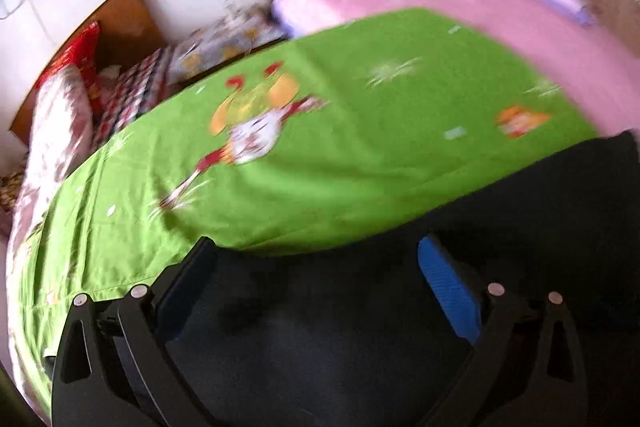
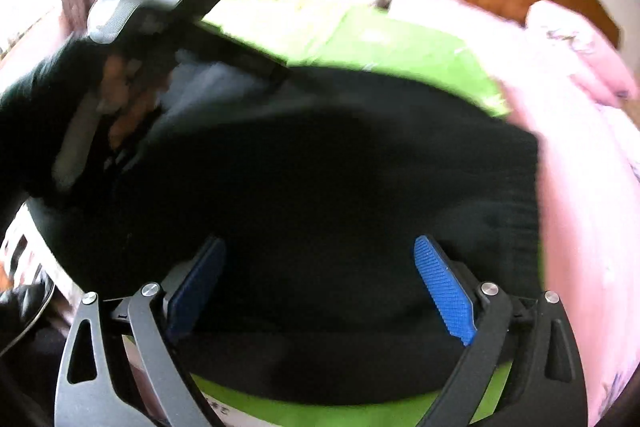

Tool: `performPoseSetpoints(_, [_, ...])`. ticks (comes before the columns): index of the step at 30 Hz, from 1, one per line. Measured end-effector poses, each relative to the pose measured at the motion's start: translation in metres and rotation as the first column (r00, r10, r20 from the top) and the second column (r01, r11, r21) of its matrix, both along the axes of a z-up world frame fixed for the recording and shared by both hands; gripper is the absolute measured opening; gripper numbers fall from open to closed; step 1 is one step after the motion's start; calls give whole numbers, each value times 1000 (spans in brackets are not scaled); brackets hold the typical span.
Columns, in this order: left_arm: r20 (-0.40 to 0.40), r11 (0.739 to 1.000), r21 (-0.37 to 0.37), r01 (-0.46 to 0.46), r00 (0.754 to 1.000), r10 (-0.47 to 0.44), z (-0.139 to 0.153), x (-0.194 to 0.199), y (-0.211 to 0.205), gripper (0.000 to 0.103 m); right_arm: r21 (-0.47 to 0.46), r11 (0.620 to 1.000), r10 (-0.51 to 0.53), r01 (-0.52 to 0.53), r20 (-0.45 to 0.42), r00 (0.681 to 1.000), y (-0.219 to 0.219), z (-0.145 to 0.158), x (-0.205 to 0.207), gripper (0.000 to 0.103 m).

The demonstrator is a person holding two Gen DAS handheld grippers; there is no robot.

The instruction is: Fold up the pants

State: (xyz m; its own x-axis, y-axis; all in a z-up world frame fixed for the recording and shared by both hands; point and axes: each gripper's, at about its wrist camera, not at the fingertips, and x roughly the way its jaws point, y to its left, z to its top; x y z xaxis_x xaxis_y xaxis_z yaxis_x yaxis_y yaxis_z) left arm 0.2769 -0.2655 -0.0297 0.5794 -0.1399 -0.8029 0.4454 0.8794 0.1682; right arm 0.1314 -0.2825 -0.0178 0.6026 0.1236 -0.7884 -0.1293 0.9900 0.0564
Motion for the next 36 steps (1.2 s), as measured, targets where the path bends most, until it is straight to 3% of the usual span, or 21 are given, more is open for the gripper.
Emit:
performPoseSetpoints(2, [-27,996,-74,52,998,-54,7,-12,-15,101,107,994,1,-3,21,1000,-9,0,0,92])
performPoseSetpoints(3, [-27,994,-74,80,996,-82,5,-18,-29,101,103,995,-8,8,2,1000,-10,-8,4,92])
performPoseSetpoints(5, [-21,993,-8,116,993,-116,-8,-26,-54,101,23,1000,-17,18,-47,999,-7,-25,7,92])
performPoseSetpoints(7, [-19,993,41,115,993,-114,-24,-27,-66,102,42,999,8,-7,-17,1000,-10,-26,0,92])
performPoseSetpoints(9, [-63,995,-29,96,993,-97,-25,-18,-59,102,84,996,6,-5,-7,1000,-18,-21,-13,92])
performPoseSetpoints(11, [-105,995,-56,88,990,-94,-25,-12,-53,102,191,982,-18,12,26,1000,-39,-7,-43,92])
performPoseSetpoints(14, [-61,998,-37,42,997,-45,-10,-25,-48,100,419,902,-166,105,112,980,-96,-2,-98,92])
performPoseSetpoints(17, [-1,985,-169,35,999,-35,23,-68,-31,101,611,759,-323,223,55,945,-157,-20,-134,92])
performPoseSetpoints(19, [24,983,-182,31,999,-27,28,-89,-27,101,650,708,-356,276,-10,935,-167,-34,-146,92])
performPoseSetpoints(21, [-1,990,-134,43,999,-44,12,-109,-28,101,672,682,-346,289,-52,937,-173,-46,-139,92])
performPoseSetpoints(25, [-20,995,-62,75,997,-76,-25,-127,-32,102,675,689,-296,265,-72,953,-158,-42,-116,92])
performPoseSetpoints(26, [-3,995,-66,70,998,-71,-22,-130,-31,102,662,700,-284,267,-85,955,-155,-42,-107,96])
performPoseSetpoints(27, [-12,995,-59,82,997,-82,-23,-130,-31,102,618,737,-273,272,-95,957,-151,-38,-96,97])
performPoseSetpoints(30, [-90,989,-128,72,992,-84,-25,-117,-19,102,559,784,-239,269,-128,963,-149,-44,-72,97])
performPoseSetpoints(33, [-97,987,-146,71,992,-86,-24,-120,-17,102,505,818,-225,274,-157,962,-132,-41,-56,97])
performPoseSetpoints(35, [-88,988,-135,73,992,-85,-24,-126,-21,102,515,799,-259,311,-173,950,-136,-43,-49,98])
performPoseSetpoints(36, [-92,988,-139,71,992,-85,-24,-126,-20,102,580,736,-296,348,-186,937,-145,-45,-47,98])
